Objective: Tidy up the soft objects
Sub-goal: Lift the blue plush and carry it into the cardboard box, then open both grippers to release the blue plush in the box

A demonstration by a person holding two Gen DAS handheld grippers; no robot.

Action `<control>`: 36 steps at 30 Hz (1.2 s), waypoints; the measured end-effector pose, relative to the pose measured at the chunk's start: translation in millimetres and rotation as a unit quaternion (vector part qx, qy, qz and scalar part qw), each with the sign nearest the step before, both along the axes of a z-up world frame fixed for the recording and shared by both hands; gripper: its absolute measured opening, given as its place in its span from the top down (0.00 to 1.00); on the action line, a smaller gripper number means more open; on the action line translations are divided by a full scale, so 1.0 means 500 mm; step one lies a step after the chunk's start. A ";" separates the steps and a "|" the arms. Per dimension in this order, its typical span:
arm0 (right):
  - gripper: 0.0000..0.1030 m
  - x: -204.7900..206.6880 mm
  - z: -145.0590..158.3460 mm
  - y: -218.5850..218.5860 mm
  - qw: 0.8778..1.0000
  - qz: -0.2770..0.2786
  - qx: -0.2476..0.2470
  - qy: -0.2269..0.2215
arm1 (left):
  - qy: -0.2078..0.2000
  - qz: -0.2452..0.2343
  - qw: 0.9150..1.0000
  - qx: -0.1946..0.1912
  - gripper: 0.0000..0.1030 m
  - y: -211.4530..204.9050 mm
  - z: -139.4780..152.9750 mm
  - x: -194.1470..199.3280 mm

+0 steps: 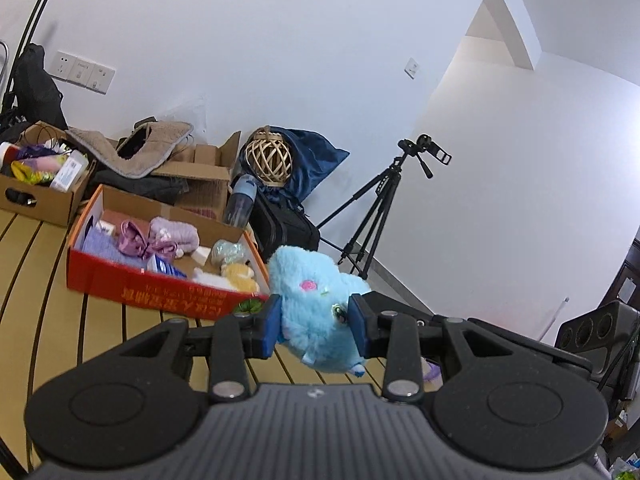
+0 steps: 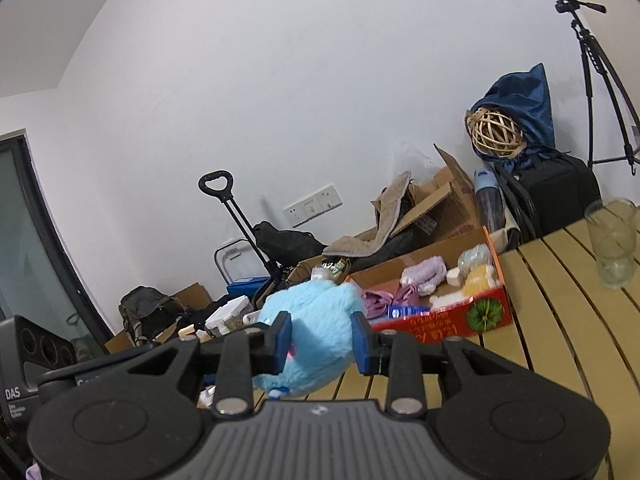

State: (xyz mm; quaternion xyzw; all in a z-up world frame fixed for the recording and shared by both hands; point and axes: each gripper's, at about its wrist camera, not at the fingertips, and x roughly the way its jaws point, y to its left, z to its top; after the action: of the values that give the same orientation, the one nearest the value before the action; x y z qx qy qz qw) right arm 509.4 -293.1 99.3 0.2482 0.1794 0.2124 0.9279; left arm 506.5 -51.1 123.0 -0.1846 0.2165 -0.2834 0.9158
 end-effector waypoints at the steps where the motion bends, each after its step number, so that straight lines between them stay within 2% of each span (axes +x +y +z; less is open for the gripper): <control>1: 0.70 0.026 0.004 -0.004 1.000 0.002 0.002 0.003 | 0.000 0.001 1.000 0.002 0.65 0.000 0.005 0.019; 7: 0.70 0.197 0.020 -0.013 1.000 0.008 -0.007 0.004 | 0.011 0.007 1.000 0.000 0.65 -0.006 0.027 0.188; 11: 0.70 0.342 0.008 -0.021 1.000 0.010 -0.014 0.027 | 0.031 0.010 0.999 -0.002 0.65 -0.014 0.001 0.328; 14: 0.70 0.455 -0.026 -0.025 0.998 0.010 -0.016 0.052 | 0.058 0.014 0.998 -0.014 0.65 -0.017 -0.043 0.439; 18: 0.70 0.585 -0.101 -0.031 0.996 0.008 -0.024 0.089 | 0.110 0.012 0.993 -0.033 0.65 -0.020 -0.134 0.576; 22: 0.69 0.691 -0.195 -0.021 0.991 -0.004 -0.041 0.127 | 0.144 0.032 0.989 -0.012 0.65 -0.044 -0.231 0.664; 24: 0.71 0.721 -0.233 -0.002 0.987 -0.020 -0.088 0.137 | 0.150 0.034 0.988 0.020 0.66 -0.066 -0.271 0.692; 26: 0.80 0.741 -0.258 0.020 0.978 -0.021 -0.147 0.149 | 0.170 0.033 0.983 0.058 0.70 -0.084 -0.303 0.711; 29: 0.88 0.746 -0.283 0.040 0.969 -0.009 -0.195 0.151 | 0.158 0.024 0.985 0.058 0.70 -0.083 -0.308 0.703; 32: 0.88 0.743 -0.279 0.050 0.965 -0.008 -0.215 0.147 | 0.146 0.031 0.986 0.073 0.70 -0.079 -0.296 0.690; 36: 0.87 0.722 -0.252 0.033 0.969 -0.013 -0.196 0.147 | 0.121 0.029 0.988 0.096 0.68 -0.065 -0.244 0.644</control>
State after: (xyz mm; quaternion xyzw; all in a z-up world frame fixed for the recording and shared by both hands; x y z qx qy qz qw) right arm 870.5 -276.6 -26.7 0.0924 0.3489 0.1220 0.9246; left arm 828.7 -83.6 0.9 -0.1351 0.3461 -0.2105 0.9043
